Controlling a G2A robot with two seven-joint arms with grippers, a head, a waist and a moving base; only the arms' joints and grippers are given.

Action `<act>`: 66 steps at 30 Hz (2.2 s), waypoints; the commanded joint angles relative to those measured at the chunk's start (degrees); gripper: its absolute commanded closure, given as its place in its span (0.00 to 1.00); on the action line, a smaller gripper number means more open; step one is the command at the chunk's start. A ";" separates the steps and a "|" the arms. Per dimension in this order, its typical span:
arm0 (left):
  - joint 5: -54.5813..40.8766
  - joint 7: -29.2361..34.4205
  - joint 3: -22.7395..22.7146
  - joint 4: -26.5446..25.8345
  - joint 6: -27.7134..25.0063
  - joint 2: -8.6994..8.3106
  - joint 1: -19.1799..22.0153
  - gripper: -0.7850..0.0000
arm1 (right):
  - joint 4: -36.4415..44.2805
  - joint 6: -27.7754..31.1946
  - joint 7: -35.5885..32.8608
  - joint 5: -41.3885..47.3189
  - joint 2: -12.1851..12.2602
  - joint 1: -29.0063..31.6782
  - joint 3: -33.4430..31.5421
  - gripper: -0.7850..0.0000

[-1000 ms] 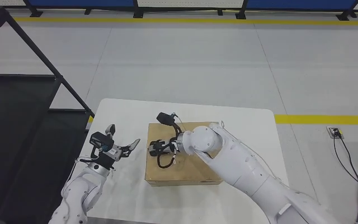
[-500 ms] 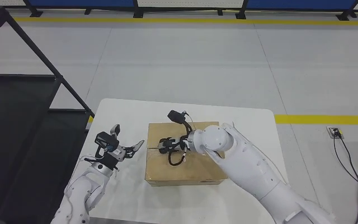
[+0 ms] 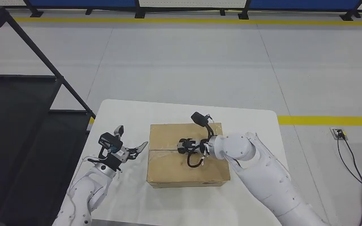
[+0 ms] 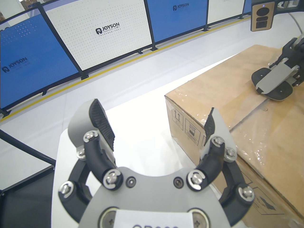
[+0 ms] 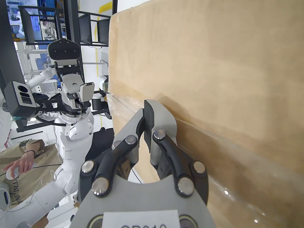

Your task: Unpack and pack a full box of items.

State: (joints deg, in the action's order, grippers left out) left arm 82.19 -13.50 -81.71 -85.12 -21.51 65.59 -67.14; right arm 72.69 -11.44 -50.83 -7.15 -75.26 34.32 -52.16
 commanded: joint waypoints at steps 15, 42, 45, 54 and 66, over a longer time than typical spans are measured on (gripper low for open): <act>-0.18 -0.21 -0.72 -0.23 -0.02 -0.17 -0.51 0.00 | 6.69 -3.49 1.26 -3.41 2.88 6.79 -9.00 1.00; 0.04 0.09 -1.65 -0.10 -0.44 -0.49 -0.47 0.00 | 12.43 -9.27 4.71 -6.97 5.21 12.96 -16.97 1.00; -0.02 0.17 -1.59 -0.03 -0.47 -0.49 -0.28 0.00 | 13.16 -9.42 5.18 -6.92 5.46 13.81 -18.04 1.00; -0.66 -0.24 -2.34 0.21 0.66 -0.54 0.19 0.00 | 16.50 -7.56 7.18 -5.49 6.42 17.89 -22.99 1.00; -2.64 -0.32 -3.72 0.18 2.51 -0.54 0.15 0.00 | 21.84 -0.13 14.26 -2.11 7.22 25.89 -29.53 0.60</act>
State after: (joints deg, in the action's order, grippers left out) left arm 79.54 -13.82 -85.45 -84.94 -19.00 65.05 -67.00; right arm 94.55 -11.53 -36.52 -9.20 -68.04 60.23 -81.71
